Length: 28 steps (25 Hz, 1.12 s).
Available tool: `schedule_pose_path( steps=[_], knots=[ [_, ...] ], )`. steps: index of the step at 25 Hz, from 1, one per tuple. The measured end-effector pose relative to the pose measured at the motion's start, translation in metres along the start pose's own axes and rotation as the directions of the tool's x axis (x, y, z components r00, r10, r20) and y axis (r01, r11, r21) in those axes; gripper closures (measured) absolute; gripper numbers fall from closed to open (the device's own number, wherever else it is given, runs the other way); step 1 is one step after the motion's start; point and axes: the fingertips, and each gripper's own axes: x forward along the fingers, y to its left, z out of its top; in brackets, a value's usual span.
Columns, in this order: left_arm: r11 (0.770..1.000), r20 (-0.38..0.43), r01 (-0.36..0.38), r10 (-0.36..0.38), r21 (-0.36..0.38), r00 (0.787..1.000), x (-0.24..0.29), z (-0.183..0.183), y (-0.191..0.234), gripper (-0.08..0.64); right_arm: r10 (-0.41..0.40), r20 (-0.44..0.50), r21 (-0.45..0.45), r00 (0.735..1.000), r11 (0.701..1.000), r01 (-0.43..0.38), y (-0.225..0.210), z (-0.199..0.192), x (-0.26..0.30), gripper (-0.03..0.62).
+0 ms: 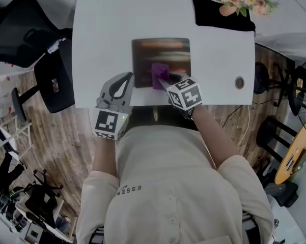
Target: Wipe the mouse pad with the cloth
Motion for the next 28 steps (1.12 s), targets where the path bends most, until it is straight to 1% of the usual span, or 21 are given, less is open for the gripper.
schedule_pose_path(
  steps=[13, 23, 25, 28],
  knots=[
    [0.999, -0.005, 0.041, -0.041, 0.022, 0.999, 0.041, 0.013, -0.046, 0.557, -0.024, 0.018, 0.046, 1.000, 0.999, 0.023, -0.054, -0.023, -0.038, 0.492],
    [0.999, -0.012, 0.043, -0.042, 0.024, 0.999, 0.065, 0.017, -0.081, 0.557, -0.046, 0.031, 0.072, 0.998, 0.996, 0.044, -0.100, -0.044, -0.066, 0.492],
    [0.998, -0.013, 0.048, -0.047, 0.034, 0.999, 0.068, 0.018, -0.089, 0.557, -0.050, 0.029, 0.069, 0.998, 0.996, 0.048, -0.106, -0.048, -0.071, 0.492],
    [0.998, -0.012, 0.050, -0.050, 0.046, 0.999, 0.071, 0.021, -0.097, 0.557, -0.075, 0.012, 0.048, 0.997, 0.996, 0.074, -0.115, -0.053, -0.078, 0.492]
  ],
)
